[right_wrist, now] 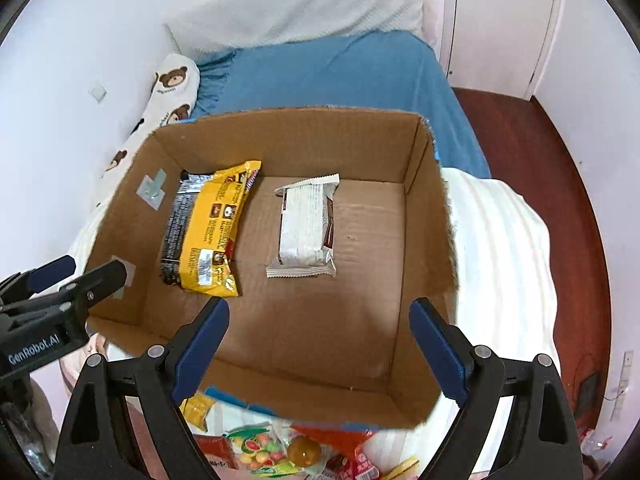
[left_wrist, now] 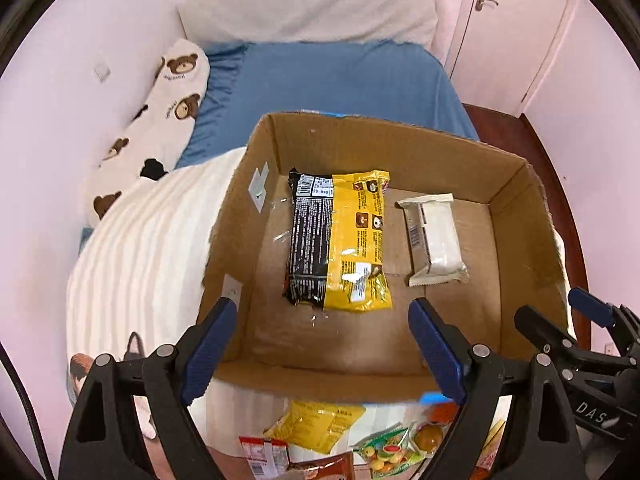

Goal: Organize snacks
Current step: 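Withdraw both tools from the box back toward the snacks, then grasp the red-white sachet with the left tool while the right tool grasps the green candy bag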

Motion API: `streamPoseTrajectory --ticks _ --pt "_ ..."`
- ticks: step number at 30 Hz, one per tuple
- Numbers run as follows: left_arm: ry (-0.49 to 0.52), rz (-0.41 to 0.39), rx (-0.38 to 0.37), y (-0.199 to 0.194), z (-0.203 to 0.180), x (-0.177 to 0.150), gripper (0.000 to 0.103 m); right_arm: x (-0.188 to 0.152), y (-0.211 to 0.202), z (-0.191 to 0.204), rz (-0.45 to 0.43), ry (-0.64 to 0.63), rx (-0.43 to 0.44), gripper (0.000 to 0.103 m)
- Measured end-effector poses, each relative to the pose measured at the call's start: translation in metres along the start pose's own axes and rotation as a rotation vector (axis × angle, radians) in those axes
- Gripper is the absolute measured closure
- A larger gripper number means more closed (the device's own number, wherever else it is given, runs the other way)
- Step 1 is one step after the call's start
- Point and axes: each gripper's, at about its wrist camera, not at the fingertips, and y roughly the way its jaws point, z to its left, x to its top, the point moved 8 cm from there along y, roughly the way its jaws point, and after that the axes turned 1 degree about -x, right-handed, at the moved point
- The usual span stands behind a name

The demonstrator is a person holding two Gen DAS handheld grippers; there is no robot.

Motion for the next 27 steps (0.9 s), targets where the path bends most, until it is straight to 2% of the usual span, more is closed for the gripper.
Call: streamPoseTrajectory --ticks 4,10,13,16,22,27 --pt "0.004 -0.041 0.003 -0.026 -0.003 -0.012 0.015 -0.005 -0.027 0.001 -0.053 -0.006 -0.011 0.009" --pt "-0.002 -0.093 -0.007 -0.061 -0.004 -0.024 0.015 -0.017 -0.063 0.005 -0.09 0.019 0.022 0.009" --pt "-0.01 -0.099 -0.014 -0.072 0.001 -0.034 0.015 -0.031 -0.07 0.007 -0.083 0.042 0.036 0.009" --pt "-0.024 -0.089 -0.004 -0.075 0.012 -0.049 0.015 -0.055 -0.065 0.007 -0.03 0.093 0.066 0.009" --pt "-0.042 0.023 0.056 -0.037 0.051 -0.103 0.015 -0.124 -0.024 0.012 0.138 0.194 0.106 0.009" --pt "-0.076 0.249 0.051 0.033 0.085 -0.172 0.015 -0.176 0.017 0.031 0.263 0.22 0.122 0.009"
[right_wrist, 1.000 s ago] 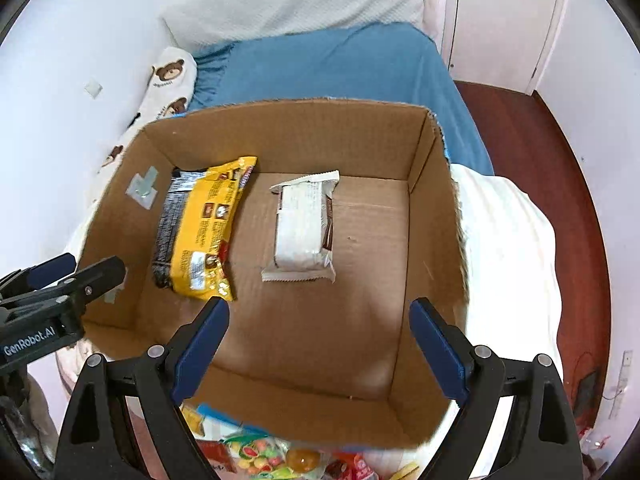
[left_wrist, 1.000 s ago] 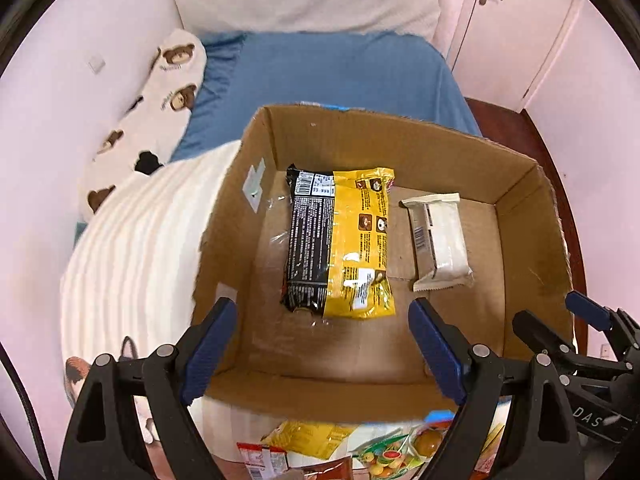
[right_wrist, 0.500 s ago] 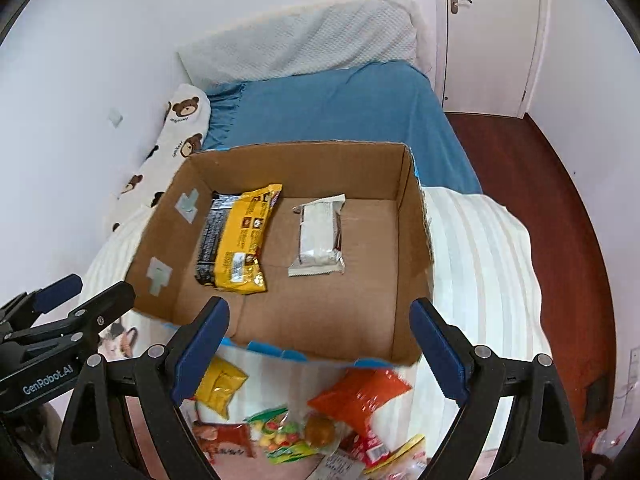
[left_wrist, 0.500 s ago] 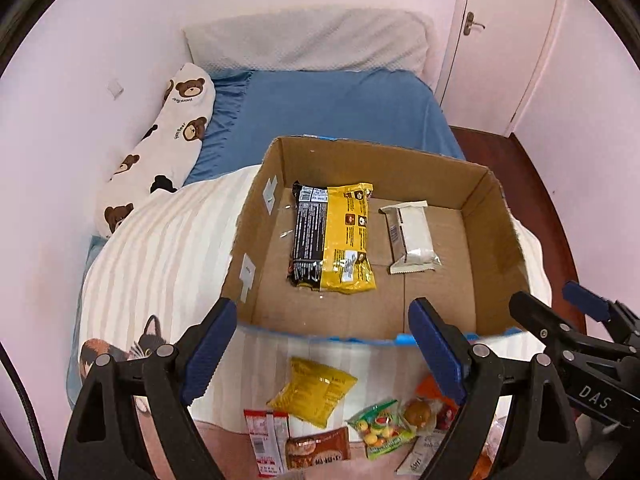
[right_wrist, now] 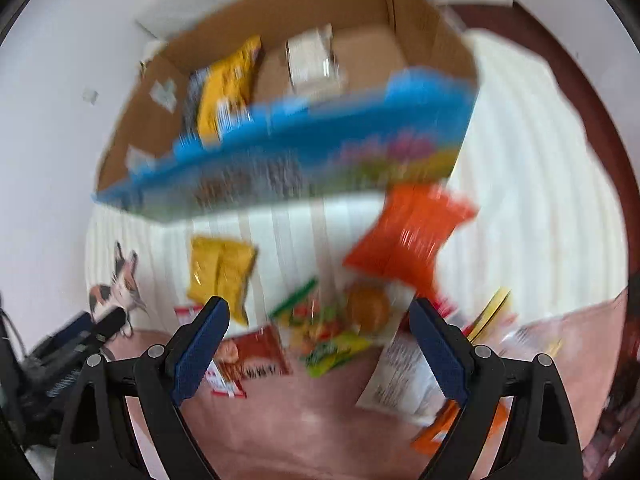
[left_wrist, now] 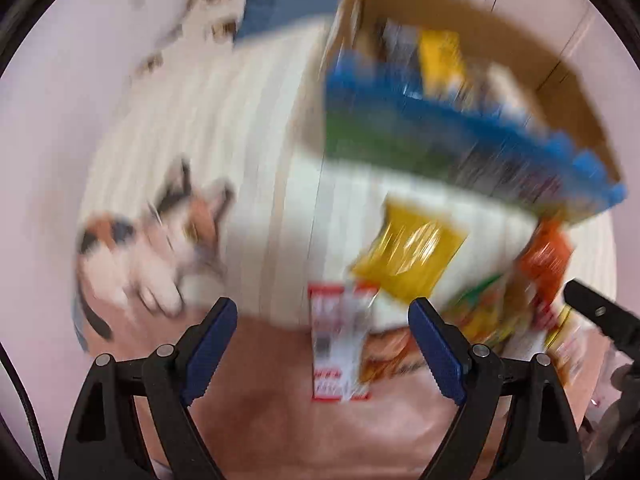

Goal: Organize snacks
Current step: 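Grasp the red-white sachet with the left tool while the right tool grasps the green candy bag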

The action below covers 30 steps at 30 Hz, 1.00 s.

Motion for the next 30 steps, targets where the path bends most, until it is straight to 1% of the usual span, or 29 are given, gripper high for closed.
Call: streamPoseTrajectory --ticks 3,5,7,10,11,12,13,14,15,17,19,21,22,23,24,26,28,30 --pt "-0.012 0.11 -0.017 0.045 0.009 -0.022 0.015 -0.021 0.024 0.001 0.057 0.026 -0.014 0.009" --pt "-0.045 0.187 -0.061 0.073 0.009 -0.033 0.015 -0.031 0.035 0.0 0.085 0.047 -0.024 0.009" --pt "-0.083 0.231 -0.104 0.092 0.008 -0.039 0.015 -0.038 0.043 -0.001 0.098 0.064 -0.029 0.009" --pt "-0.1 0.239 -0.13 0.107 0.003 -0.04 0.015 -0.041 0.052 -0.002 0.078 0.034 -0.07 0.009" --pt "-0.087 0.221 -0.121 0.108 0.0 -0.039 0.016 -0.041 0.054 0.0 0.073 0.014 -0.079 0.009" --pt "-0.058 0.187 -0.101 0.106 -0.002 -0.037 0.017 -0.04 0.058 0.002 0.067 -0.013 -0.099 0.009" --pt "-0.03 0.156 -0.089 0.104 -0.005 -0.036 0.024 -0.039 0.062 0.004 0.066 -0.042 -0.114 0.009" --pt "-0.011 0.138 -0.073 0.103 -0.007 -0.036 0.037 -0.038 0.066 0.007 0.066 -0.075 -0.124 0.01" --pt "0.004 0.128 -0.06 0.101 -0.007 -0.036 0.042 -0.038 0.071 0.011 0.064 -0.103 -0.14 0.01" --pt "0.019 0.12 -0.062 0.099 -0.005 -0.038 0.048 -0.038 0.083 0.018 0.07 -0.162 -0.162 0.012" --pt "0.017 0.118 -0.059 0.097 0.004 -0.043 0.048 -0.038 0.096 0.025 0.074 -0.207 -0.208 0.013" --pt "0.011 0.122 -0.053 0.096 0.015 -0.047 0.048 -0.04 0.105 0.028 0.075 -0.237 -0.241 0.017" --pt "0.004 0.135 -0.07 0.096 0.02 -0.051 0.047 -0.043 0.109 0.029 0.087 -0.234 -0.251 0.025" --pt "-0.009 0.157 -0.09 0.097 0.024 -0.055 0.047 -0.047 0.112 0.03 0.101 -0.229 -0.244 0.039" --pt "-0.025 0.18 -0.111 0.098 0.026 -0.058 0.047 -0.053 0.115 0.031 0.117 -0.228 -0.232 0.045" --pt "-0.076 0.231 -0.165 0.1 0.031 -0.068 0.045 -0.065 0.118 0.031 0.156 -0.192 -0.206 0.047" --pt "-0.117 0.262 -0.206 0.099 0.033 -0.077 0.042 -0.076 0.12 0.03 0.21 -0.137 -0.154 0.048" --pt "-0.139 0.273 -0.217 0.098 0.034 -0.083 0.041 -0.082 0.119 0.03 0.23 -0.099 -0.112 0.048"
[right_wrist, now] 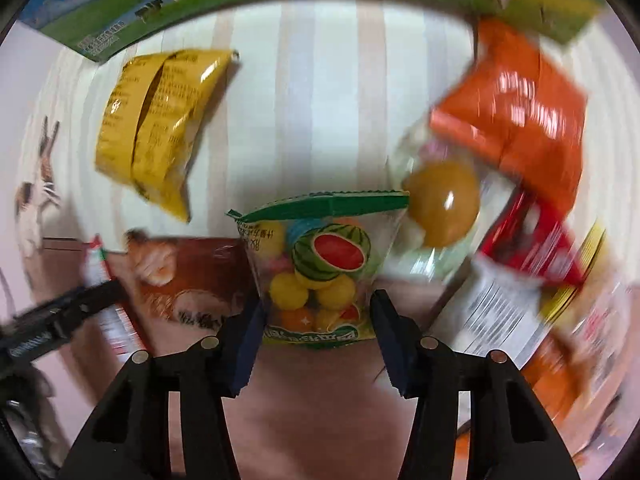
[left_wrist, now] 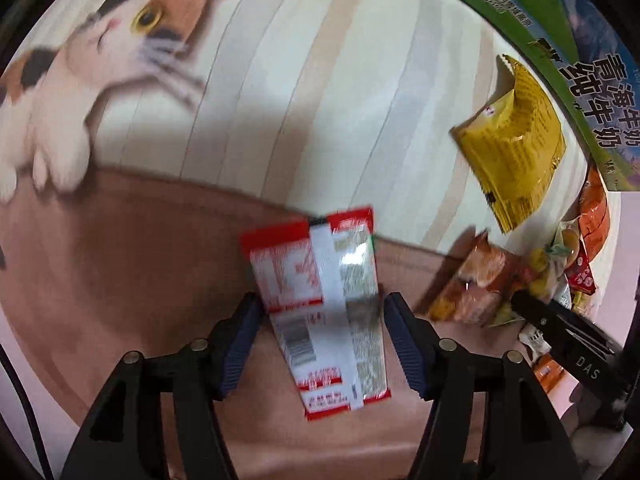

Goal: Organize snacks
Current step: 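Grasp the red-white sachet with the left tool while the right tool grasps the green candy bag, then carry both packets into the box and open both tools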

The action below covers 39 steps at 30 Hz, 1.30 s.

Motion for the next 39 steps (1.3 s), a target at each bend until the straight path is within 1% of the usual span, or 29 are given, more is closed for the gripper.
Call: streamPoseTrajectory --ticks 1,2,3,4,5,7,9,12,13,14,16,19,21,22,23,25,27,31,34,35,39 --pt "-0.009 0.002 -0.008 0.001 0.001 -0.005 0.039 0.0 0.0 0.0 0.001 0.009 0.008 0.047" --pt "-0.014 0.006 -0.01 0.002 0.001 -0.008 0.037 0.002 0.0 -0.001 0.0 0.029 0.022 0.045" --pt "-0.019 0.01 -0.01 0.004 0.002 -0.011 0.037 0.004 0.001 -0.003 0.002 0.045 0.034 0.042" --pt "-0.024 0.018 -0.01 0.007 0.003 -0.016 0.036 0.006 0.002 -0.005 0.004 0.066 0.046 0.035" --pt "-0.027 0.024 -0.006 0.01 0.004 -0.019 0.035 0.01 0.004 -0.008 0.006 0.089 0.053 0.033" --pt "-0.038 0.047 -0.008 0.017 0.003 -0.027 0.033 0.015 0.01 -0.009 0.01 0.111 0.06 0.033" --pt "-0.059 0.061 -0.005 0.026 0.011 -0.044 0.033 0.017 0.016 -0.01 0.01 0.113 0.054 0.033" --pt "-0.071 0.026 0.018 0.03 0.012 -0.049 0.033 0.019 0.022 -0.01 -0.003 0.107 0.023 0.035" --pt "-0.078 0.009 0.029 0.029 0.012 -0.052 0.037 0.018 0.022 -0.009 -0.01 0.101 0.015 0.04" --pt "-0.07 -0.004 0.04 0.028 0.011 -0.054 0.045 0.018 0.022 -0.005 -0.018 0.091 -0.003 0.046" --pt "-0.051 -0.018 0.054 0.026 0.011 -0.057 0.052 0.017 0.022 0.0 -0.029 0.084 -0.013 0.046" --pt "-0.031 -0.026 0.054 0.02 0.008 -0.063 0.057 0.012 0.019 0.006 -0.038 0.081 -0.019 0.047" --pt "-0.016 -0.032 0.064 0.017 0.003 -0.063 0.057 0.006 0.017 0.004 -0.039 0.085 -0.008 0.047" --pt "-0.008 -0.044 0.071 0.014 -0.001 -0.065 0.057 -0.003 0.016 0.008 -0.041 0.086 0.0 0.048" --pt "-0.003 -0.049 0.07 0.01 -0.001 -0.057 0.057 -0.007 0.014 0.01 -0.044 0.088 0.012 0.048" --pt "0.009 -0.057 0.058 0.0 -0.006 -0.052 0.057 -0.011 0.007 0.013 -0.048 0.092 0.034 0.048" --pt "0.018 -0.068 0.045 -0.015 -0.003 -0.041 0.057 -0.009 -0.008 0.015 -0.067 0.099 0.075 0.048" --pt "0.057 -0.116 0.018 -0.05 -0.012 -0.044 0.057 -0.014 -0.036 0.022 -0.1 0.09 0.137 0.048" --pt "0.097 -0.161 -0.022 -0.084 -0.03 -0.04 0.057 -0.009 -0.064 0.026 -0.131 0.086 0.189 0.048" --pt "0.121 -0.185 -0.041 -0.101 -0.041 -0.036 0.057 -0.009 -0.075 0.029 -0.142 0.086 0.207 0.048" --pt "0.205 -0.261 -0.101 -0.155 -0.084 -0.012 0.057 0.012 -0.122 0.032 -0.207 0.077 0.265 0.048"
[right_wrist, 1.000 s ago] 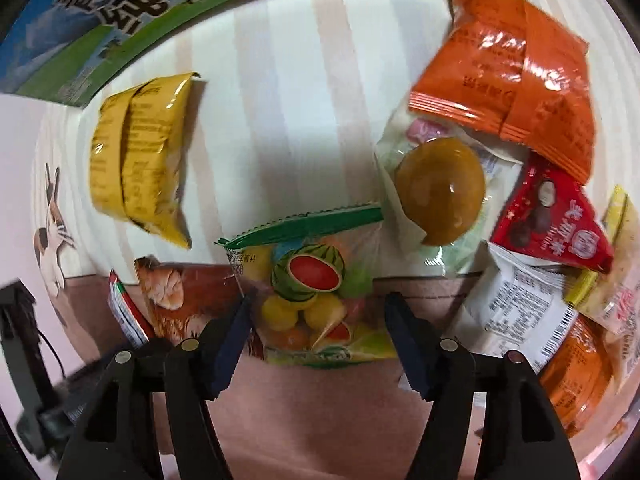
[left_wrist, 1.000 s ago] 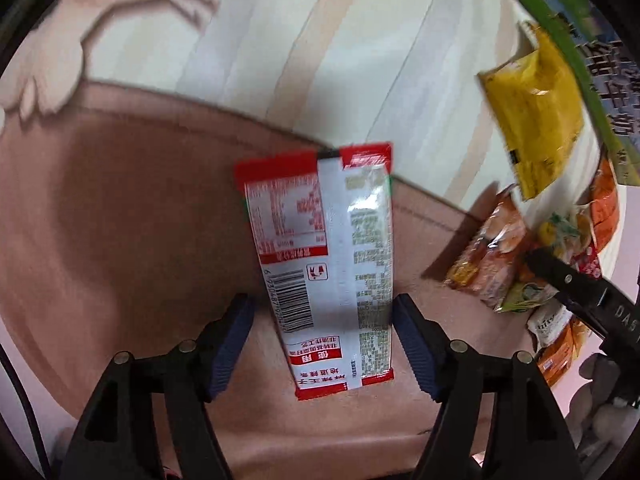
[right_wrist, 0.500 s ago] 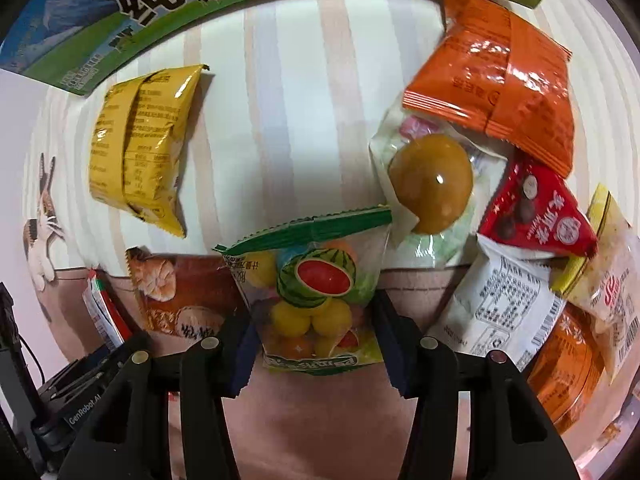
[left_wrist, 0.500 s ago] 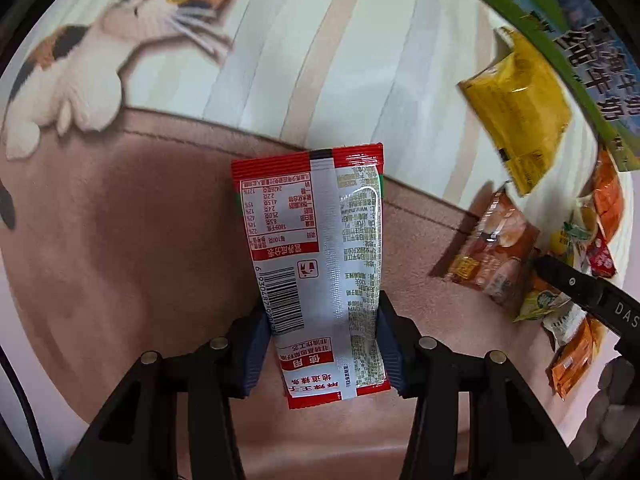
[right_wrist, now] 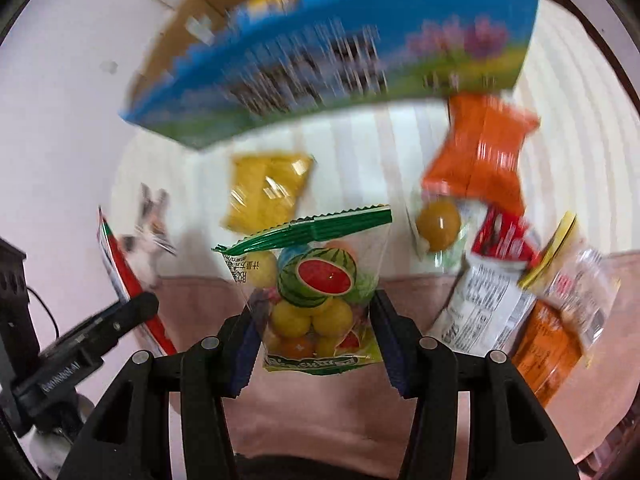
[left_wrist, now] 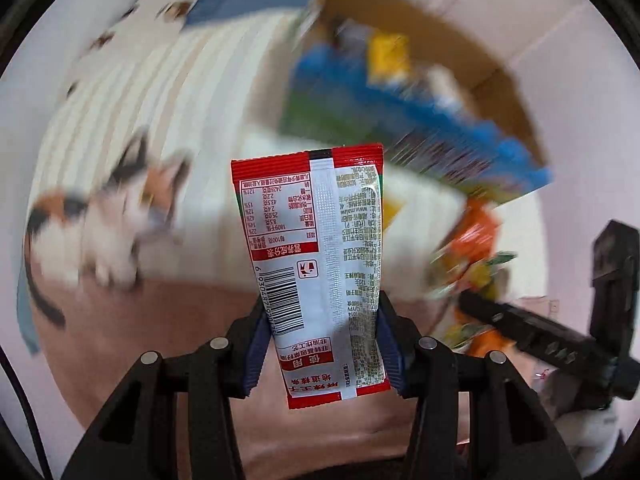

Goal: Organize snacks
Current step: 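Carry both packets into the box and open both tools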

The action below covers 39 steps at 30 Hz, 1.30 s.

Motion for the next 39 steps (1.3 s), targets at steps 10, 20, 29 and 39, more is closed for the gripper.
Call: streamPoseTrajectory --ticks 10,20,29,39 --pt "0.177 -0.046 0.015 -0.011 -0.062 0.141 0.057 0.123 -0.101 -0.012 -0.181 -0.004 0.022 0.048" --pt "0.198 0.142 0.114 0.064 -0.053 0.22 0.057 0.217 -0.059 -0.017 -0.086 0.016 -0.062 0.048" --pt "0.169 0.267 0.162 0.116 -0.039 0.215 0.055 0.218 0.011 -0.046 0.106 0.045 -0.141 0.043" --pt "0.151 0.254 0.156 0.122 -0.035 0.217 0.017 0.223 0.009 -0.055 0.108 -0.005 -0.208 0.01"
